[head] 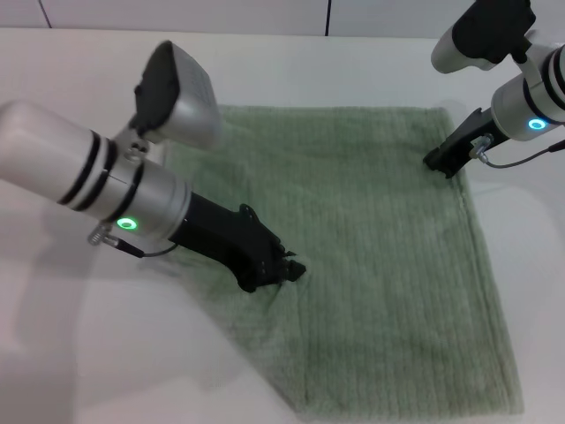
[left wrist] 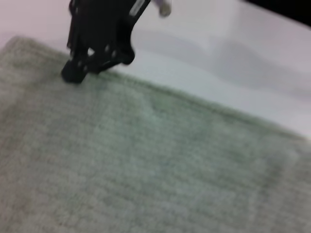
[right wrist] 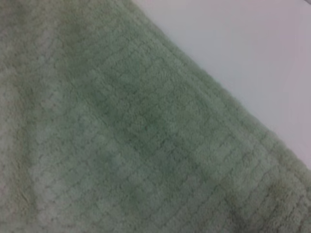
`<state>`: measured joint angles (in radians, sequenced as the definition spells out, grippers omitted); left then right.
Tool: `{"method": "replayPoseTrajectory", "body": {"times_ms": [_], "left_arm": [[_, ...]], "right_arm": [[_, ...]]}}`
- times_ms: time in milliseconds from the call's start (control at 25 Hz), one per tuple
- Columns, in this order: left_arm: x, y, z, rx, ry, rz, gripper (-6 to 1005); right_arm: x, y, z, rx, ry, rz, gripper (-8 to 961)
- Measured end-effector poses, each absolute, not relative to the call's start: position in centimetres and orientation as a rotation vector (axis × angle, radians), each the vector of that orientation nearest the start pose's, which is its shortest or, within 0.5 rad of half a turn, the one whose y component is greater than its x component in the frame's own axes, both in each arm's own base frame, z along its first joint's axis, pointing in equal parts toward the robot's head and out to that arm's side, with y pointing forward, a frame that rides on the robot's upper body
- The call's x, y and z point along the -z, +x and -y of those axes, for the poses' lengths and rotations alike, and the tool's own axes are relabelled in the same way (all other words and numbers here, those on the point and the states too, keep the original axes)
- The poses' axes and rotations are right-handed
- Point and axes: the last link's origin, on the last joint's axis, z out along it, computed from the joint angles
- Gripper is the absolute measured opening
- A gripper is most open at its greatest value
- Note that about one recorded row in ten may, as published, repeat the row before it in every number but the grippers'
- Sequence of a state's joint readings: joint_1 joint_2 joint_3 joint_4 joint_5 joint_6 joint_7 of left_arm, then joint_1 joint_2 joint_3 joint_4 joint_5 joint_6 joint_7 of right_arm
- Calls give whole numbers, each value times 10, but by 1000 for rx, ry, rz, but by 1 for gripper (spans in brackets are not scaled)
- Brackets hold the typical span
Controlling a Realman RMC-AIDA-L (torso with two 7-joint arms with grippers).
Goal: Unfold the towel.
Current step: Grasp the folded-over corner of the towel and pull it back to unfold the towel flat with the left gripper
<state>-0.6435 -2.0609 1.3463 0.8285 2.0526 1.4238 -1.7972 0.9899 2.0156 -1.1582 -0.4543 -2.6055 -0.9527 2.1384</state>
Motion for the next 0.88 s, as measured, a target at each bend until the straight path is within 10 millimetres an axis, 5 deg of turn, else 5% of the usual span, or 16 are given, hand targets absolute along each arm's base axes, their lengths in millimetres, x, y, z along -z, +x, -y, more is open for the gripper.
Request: {"method": "replayPoseTrajectory", "body": {"times_ms": [160, 880], "left_arm": [[48, -198, -337, 91, -3140, 562, 49], [-3, -219, -326, 22, -3208, 728, 50]], "right_arm": [[38, 221, -444, 478, -2551, -678, 18], [39, 221, -443, 487, -2554, -671, 21]]}}
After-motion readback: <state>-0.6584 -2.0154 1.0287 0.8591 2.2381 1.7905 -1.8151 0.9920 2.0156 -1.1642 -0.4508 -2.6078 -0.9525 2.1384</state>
